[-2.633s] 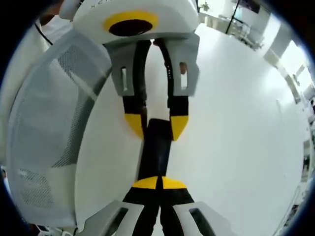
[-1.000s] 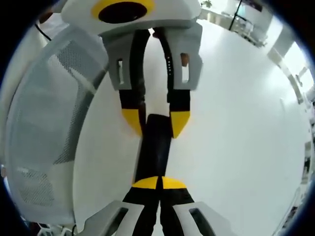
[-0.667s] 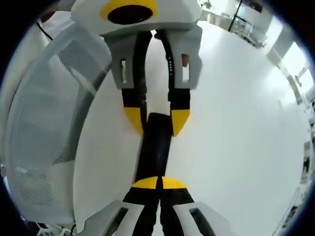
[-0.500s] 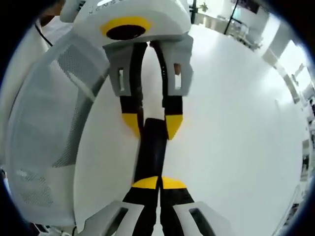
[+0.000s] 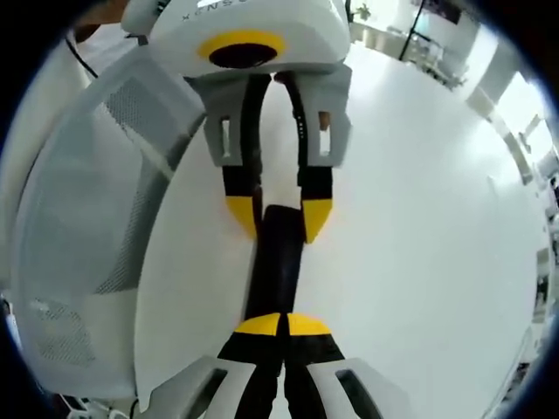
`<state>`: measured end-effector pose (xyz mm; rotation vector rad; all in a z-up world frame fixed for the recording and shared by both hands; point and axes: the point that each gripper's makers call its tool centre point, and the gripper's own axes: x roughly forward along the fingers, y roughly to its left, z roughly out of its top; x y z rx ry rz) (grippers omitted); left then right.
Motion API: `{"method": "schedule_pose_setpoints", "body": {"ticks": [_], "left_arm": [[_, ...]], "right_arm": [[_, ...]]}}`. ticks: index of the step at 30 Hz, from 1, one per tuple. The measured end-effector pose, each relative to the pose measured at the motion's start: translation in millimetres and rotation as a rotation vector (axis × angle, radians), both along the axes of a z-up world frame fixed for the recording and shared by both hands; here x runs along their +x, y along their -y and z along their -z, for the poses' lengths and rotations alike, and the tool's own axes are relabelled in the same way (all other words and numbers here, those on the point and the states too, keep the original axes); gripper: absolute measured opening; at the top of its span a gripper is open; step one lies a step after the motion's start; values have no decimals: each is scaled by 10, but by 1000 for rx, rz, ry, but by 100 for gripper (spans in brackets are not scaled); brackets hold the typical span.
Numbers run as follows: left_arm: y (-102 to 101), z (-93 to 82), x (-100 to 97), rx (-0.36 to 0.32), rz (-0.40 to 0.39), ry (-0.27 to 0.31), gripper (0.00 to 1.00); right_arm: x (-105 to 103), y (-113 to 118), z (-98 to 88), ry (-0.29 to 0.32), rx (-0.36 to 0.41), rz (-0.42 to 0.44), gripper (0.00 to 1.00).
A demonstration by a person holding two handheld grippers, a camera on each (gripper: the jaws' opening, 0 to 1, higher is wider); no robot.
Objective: Press the specified remote control buttons in sequence, fully releasing each button before pressing the next.
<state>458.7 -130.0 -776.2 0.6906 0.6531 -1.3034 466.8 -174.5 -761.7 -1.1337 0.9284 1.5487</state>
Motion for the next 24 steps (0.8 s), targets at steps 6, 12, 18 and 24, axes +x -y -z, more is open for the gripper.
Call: {"method": "schedule_pose_setpoints", "body": {"ticks": [6, 12, 18, 24], "left_arm": [[-1, 2, -1, 1, 2, 0, 24], [0, 2, -4, -1, 1, 1, 24], [-1, 6, -7, 0, 1, 1, 24], [-2, 5, -9, 0, 0, 1, 24]], "right_arm": [[-52, -24, 8, -6, -1, -14, 0], [-93, -40, 45, -13, -13, -28, 0], [-126, -43, 72, -18, -21, -34, 0], [-121, -45, 82, -15, -26, -40, 0]]}}
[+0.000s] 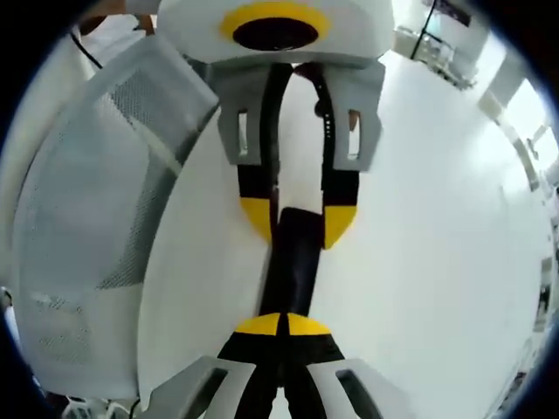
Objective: Press the specified remote control buttons in sequence, fully releasing each button before pressing the next.
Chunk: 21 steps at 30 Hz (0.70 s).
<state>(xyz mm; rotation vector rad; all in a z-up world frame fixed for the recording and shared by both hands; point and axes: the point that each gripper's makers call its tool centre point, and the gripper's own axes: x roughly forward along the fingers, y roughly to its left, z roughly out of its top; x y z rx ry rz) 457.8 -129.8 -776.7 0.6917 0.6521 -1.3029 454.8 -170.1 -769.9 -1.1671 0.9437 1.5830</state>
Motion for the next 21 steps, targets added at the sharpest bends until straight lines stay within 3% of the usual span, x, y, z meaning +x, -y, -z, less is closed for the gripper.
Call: {"method": "schedule_pose_setpoints", "body": {"ticks": [21], "left_arm": [[-8, -2, 3, 1, -1, 1, 24]], "right_arm": [[6, -9, 17, 7, -9, -10, 0]]}}
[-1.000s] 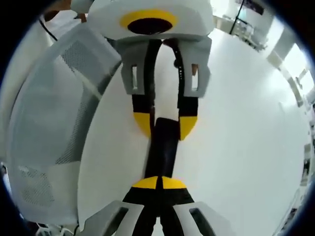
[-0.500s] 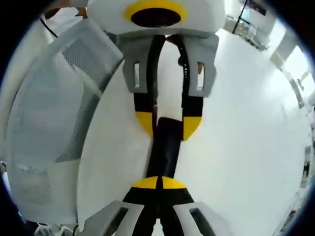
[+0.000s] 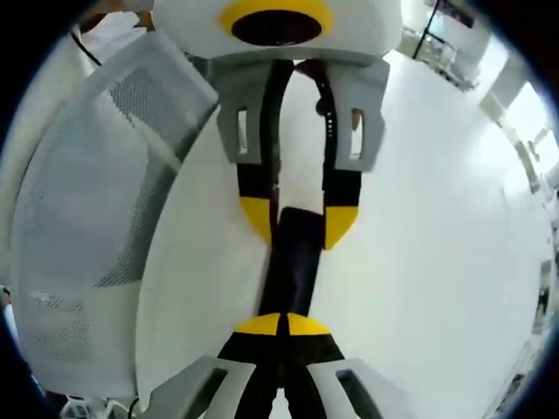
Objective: Press the specified remote control buttons in sequence, fully releasing each button before pressing the next.
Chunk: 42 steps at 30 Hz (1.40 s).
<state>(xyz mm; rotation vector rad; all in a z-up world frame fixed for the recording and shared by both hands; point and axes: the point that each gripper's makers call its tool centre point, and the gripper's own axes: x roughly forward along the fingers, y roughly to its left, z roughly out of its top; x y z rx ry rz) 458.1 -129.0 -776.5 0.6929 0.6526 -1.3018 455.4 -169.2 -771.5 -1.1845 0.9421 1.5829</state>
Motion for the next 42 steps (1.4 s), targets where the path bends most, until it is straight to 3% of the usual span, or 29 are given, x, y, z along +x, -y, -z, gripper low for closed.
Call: {"method": "schedule_pose_setpoints", "body": {"ticks": [42], "left_arm": [[5, 5, -8, 4, 0, 3, 24]], "right_arm": [[-49, 48, -91, 8, 18, 8, 0]]}}
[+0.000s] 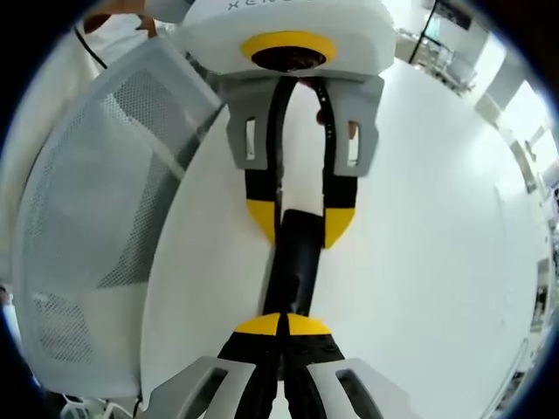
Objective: Press the specified remote control buttons in sequence, fully releasing each button before pressing the next.
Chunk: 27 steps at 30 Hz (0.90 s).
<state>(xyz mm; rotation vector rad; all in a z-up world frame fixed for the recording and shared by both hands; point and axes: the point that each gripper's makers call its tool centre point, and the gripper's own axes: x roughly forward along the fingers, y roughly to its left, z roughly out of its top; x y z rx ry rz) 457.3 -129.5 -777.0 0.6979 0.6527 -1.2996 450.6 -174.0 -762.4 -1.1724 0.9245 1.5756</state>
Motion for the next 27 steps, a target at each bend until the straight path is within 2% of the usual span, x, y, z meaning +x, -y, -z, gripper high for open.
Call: {"method": "schedule_pose_setpoints", "body": {"ticks": [27], "left_arm": [[4, -9, 6, -4, -4, 1, 24]], "right_arm": [[-103, -28, 88, -11, -21, -29, 0]]}}
